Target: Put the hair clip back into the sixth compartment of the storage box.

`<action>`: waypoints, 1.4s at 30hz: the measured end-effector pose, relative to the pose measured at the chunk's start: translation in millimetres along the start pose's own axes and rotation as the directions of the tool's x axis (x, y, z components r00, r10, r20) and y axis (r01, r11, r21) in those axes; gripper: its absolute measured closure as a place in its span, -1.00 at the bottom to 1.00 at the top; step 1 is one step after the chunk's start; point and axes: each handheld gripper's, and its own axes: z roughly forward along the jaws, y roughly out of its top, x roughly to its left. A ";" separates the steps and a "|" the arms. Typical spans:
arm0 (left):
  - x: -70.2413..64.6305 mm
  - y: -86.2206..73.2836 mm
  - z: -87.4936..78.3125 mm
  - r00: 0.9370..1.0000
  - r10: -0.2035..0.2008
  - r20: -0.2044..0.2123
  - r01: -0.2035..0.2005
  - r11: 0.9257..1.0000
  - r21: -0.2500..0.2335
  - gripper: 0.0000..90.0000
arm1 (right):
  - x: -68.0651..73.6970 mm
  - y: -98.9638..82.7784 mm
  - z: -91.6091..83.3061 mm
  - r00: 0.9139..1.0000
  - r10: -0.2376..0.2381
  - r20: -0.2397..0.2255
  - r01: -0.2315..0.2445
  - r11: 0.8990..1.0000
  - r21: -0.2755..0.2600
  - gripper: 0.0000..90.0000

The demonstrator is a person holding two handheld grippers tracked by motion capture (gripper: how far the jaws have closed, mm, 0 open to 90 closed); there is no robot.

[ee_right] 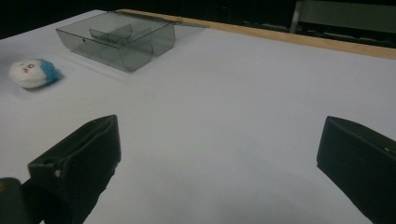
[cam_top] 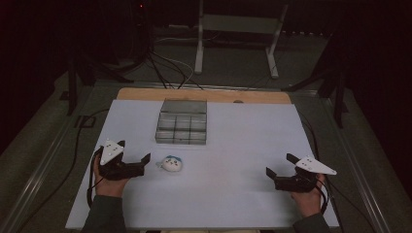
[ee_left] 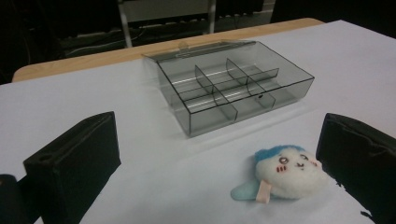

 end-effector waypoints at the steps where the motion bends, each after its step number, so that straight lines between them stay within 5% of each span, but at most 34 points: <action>1: -0.9 0.5 1.6 1.000 0.003 0.003 -0.003 1.000 0.002 -0.99 | -0.1 0.0 0.1 1.000 0.002 0.000 -0.002 1.000 0.000 -1.00; 42: -25.6 -1.8 53.3 0.995 0.035 0.091 -0.043 0.995 0.094 -0.99 | -1.6 0.3 0.8 1.000 0.006 -0.002 -0.006 1.000 -0.006 -1.00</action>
